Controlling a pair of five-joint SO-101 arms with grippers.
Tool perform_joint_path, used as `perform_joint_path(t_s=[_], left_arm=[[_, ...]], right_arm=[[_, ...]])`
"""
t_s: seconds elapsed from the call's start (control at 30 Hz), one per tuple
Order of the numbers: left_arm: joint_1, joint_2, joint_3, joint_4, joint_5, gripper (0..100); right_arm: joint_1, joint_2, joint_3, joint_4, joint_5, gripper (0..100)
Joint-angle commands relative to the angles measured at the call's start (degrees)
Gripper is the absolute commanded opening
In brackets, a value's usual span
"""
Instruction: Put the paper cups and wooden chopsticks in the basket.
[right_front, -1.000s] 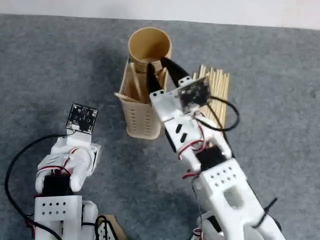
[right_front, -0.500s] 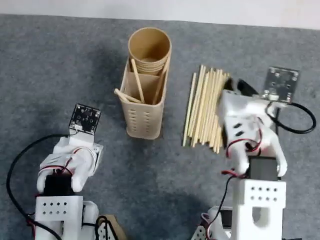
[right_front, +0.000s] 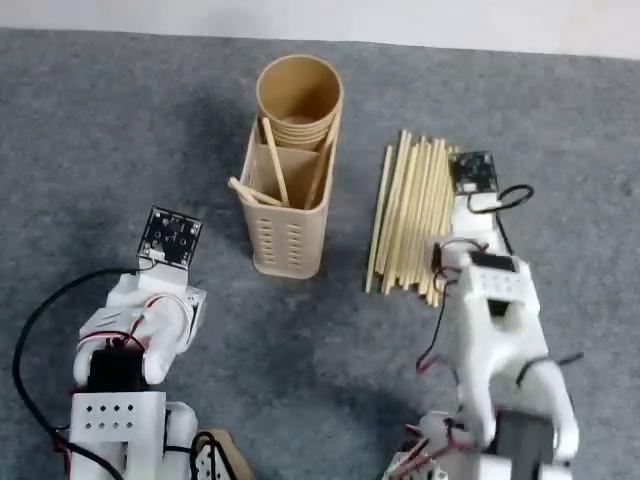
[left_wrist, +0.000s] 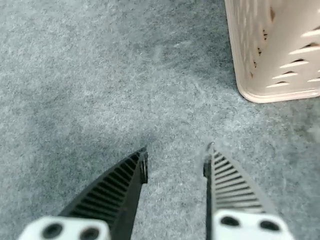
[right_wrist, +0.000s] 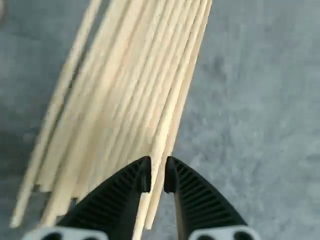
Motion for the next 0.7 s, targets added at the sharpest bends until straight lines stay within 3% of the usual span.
perform_joint_path(t_s=[0.0, 0.37, 0.57, 0.67], left_arm=[[0.8, -0.7, 0.6, -1.1, 0.0, 21], [0.8, -0.7, 0.7, -1.1, 0.0, 21], [0.9, -0.7, 0.7, -1.1, -0.1, 21], [0.9, -0.7, 0.7, -1.1, -0.1, 21]], right_arm=[[3.6, 8.5, -5.8, -0.8, -4.5, 5.7], [2.4, 13.2, -8.9, -0.8, -4.4, 6.3], [1.9, 4.2, -8.9, 4.4, -4.1, 20.0], [0.6, 3.4, -8.7, 4.6, -4.1, 22.1]])
